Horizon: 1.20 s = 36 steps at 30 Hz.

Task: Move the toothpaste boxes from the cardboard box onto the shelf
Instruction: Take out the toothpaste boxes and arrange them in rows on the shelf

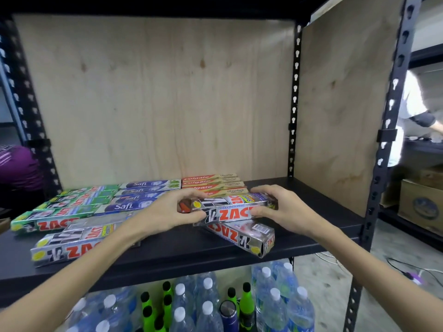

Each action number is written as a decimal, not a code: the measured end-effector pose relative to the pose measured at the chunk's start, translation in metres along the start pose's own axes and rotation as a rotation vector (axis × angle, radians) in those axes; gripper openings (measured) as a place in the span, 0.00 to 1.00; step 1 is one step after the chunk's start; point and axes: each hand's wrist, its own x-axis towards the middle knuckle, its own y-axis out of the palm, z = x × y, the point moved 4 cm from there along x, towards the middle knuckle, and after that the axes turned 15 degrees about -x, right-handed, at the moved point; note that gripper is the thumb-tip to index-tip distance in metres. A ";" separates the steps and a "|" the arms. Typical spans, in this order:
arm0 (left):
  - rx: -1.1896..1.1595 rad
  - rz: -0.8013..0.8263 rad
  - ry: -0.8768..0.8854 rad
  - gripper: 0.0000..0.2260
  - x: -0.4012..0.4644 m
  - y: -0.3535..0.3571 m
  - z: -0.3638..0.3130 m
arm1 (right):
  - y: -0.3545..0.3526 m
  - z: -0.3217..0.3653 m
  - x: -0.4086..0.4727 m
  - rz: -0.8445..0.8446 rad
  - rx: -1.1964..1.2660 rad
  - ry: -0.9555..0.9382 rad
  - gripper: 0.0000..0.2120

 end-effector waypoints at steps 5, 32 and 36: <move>0.019 -0.012 0.069 0.17 0.057 0.009 -0.005 | -0.016 -0.040 0.017 -0.070 -0.036 0.045 0.28; 0.238 -0.210 -0.079 0.14 0.300 0.088 0.069 | 0.045 -0.198 0.181 -0.201 -0.152 0.335 0.36; 0.152 -0.181 -0.093 0.15 0.292 0.082 0.069 | 0.042 -0.189 0.168 -0.221 -0.254 0.360 0.39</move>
